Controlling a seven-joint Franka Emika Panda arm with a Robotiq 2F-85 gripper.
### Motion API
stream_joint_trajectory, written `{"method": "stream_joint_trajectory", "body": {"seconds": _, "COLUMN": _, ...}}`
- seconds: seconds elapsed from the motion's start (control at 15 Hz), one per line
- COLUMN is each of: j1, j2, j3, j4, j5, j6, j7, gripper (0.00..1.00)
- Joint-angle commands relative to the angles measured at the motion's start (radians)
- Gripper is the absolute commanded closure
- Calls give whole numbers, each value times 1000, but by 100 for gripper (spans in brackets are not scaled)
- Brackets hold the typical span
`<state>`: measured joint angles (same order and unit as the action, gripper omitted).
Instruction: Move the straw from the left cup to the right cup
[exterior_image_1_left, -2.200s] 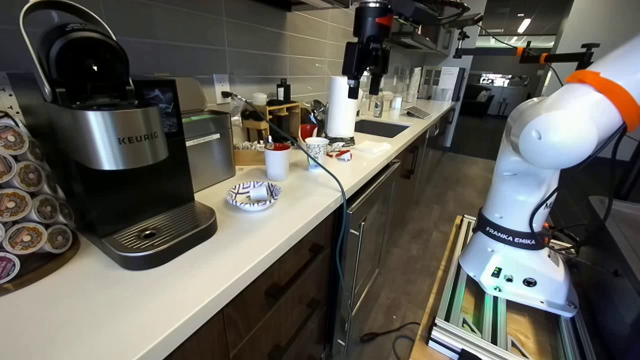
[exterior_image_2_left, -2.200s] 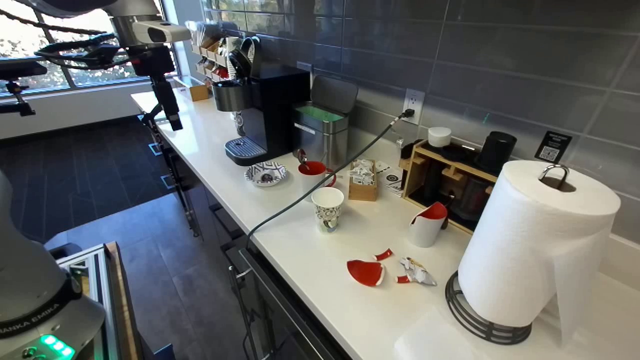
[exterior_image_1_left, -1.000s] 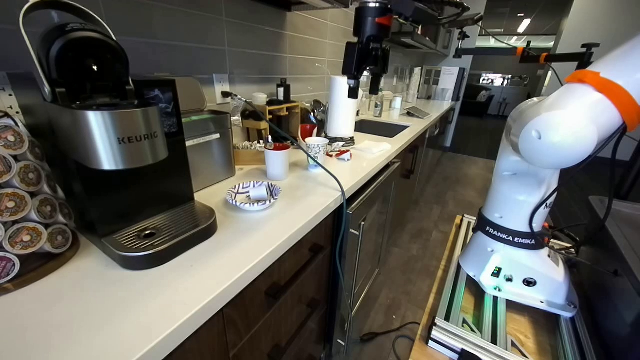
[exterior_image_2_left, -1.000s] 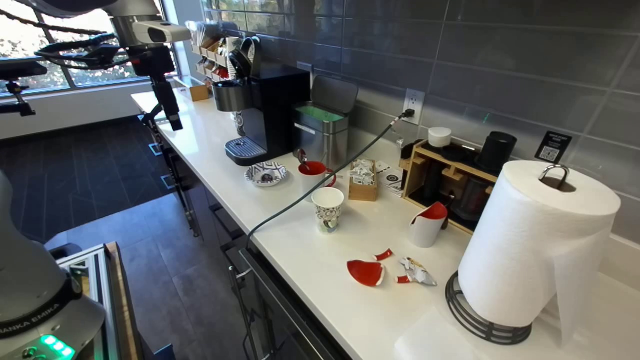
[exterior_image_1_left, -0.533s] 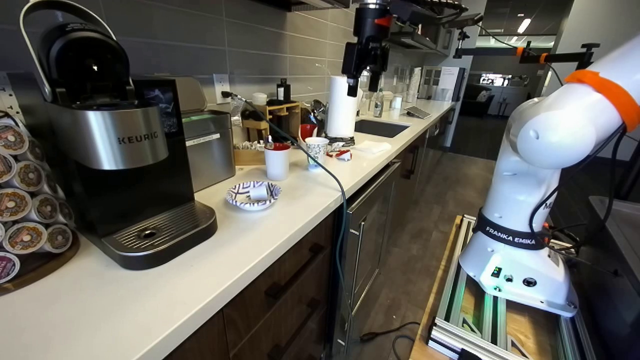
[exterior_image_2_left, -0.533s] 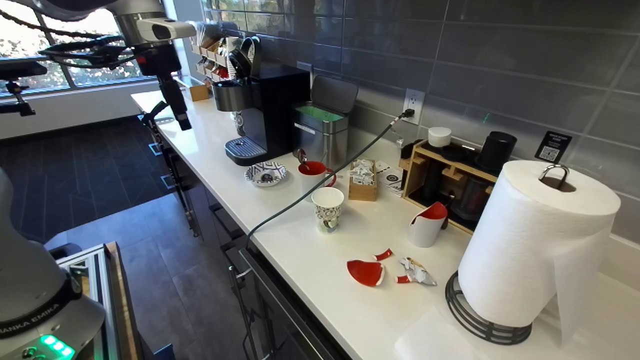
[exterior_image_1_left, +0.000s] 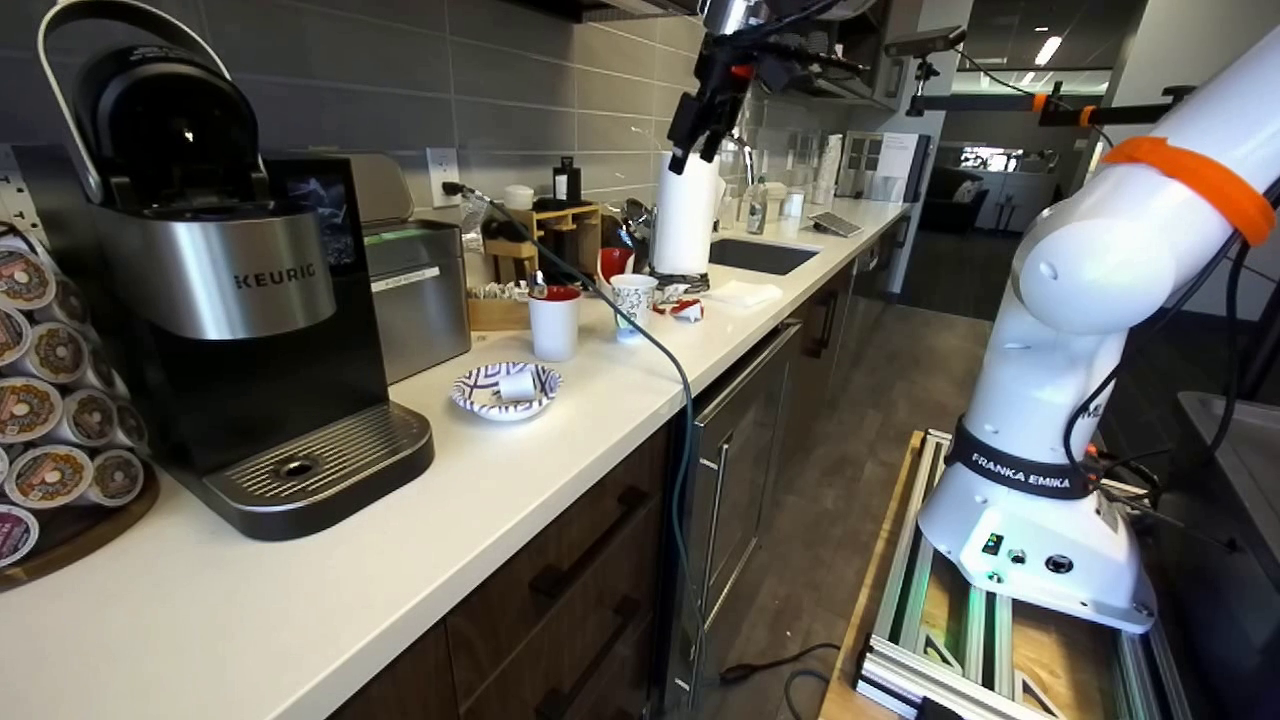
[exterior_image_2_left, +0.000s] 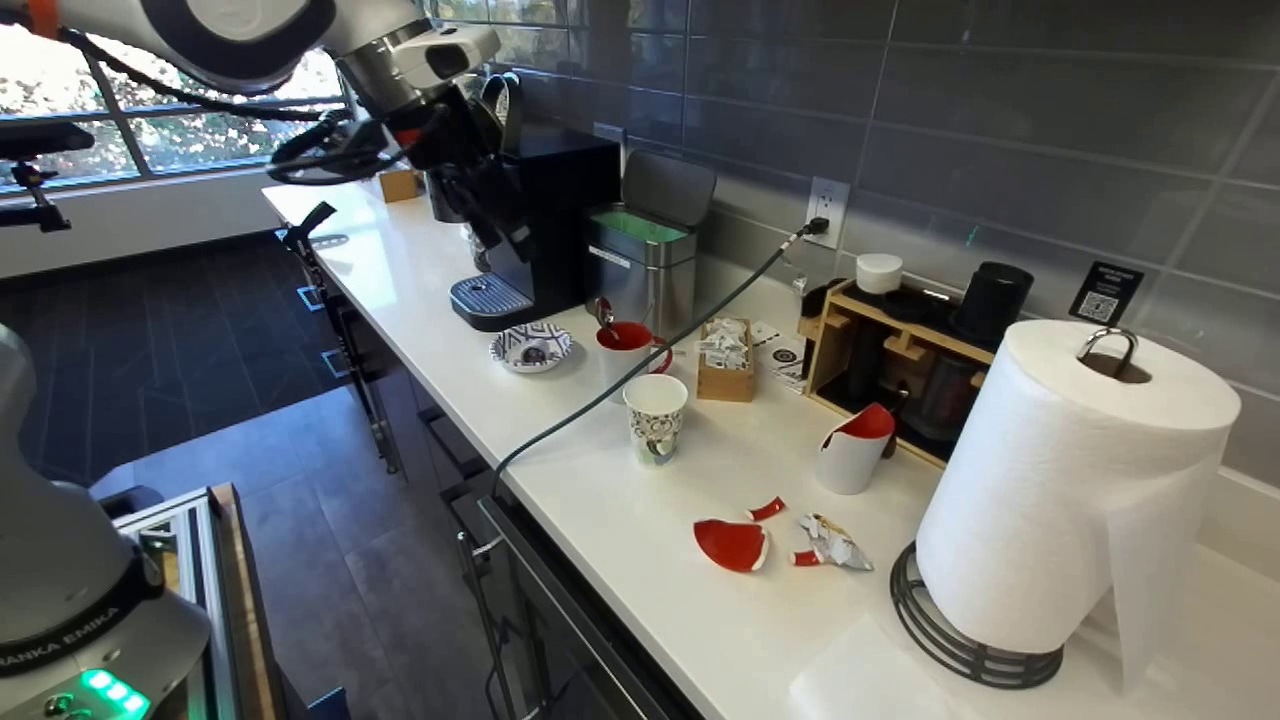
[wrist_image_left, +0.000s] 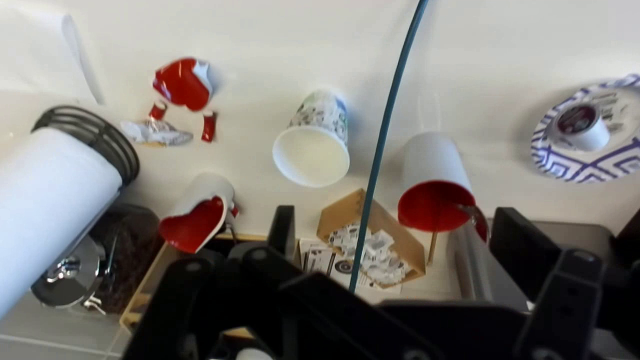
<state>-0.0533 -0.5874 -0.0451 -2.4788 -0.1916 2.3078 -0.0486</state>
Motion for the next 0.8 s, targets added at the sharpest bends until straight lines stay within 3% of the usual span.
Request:
{"method": "stream_joint_trajectory", "body": {"seconds": 0.0, "j1": 2, "j2": 30, "j3": -20, "j4": 8, "j5": 22, "j6": 71, "j7": -52, "gripper": 0}}
{"method": "stream_joint_trajectory", "body": {"seconds": 0.13, "j1": 23, "j2": 84, "j3": -48, "j4": 28, "j5": 47, "j6": 137, "j7": -107, "gripper": 0}}
{"method": "stream_joint_trajectory", "body": {"seconds": 0.73, "j1": 37, "j2": 107, "j3": -49, "j4": 48, "j5": 54, "j6": 141, "j7": -115, "gripper": 0}}
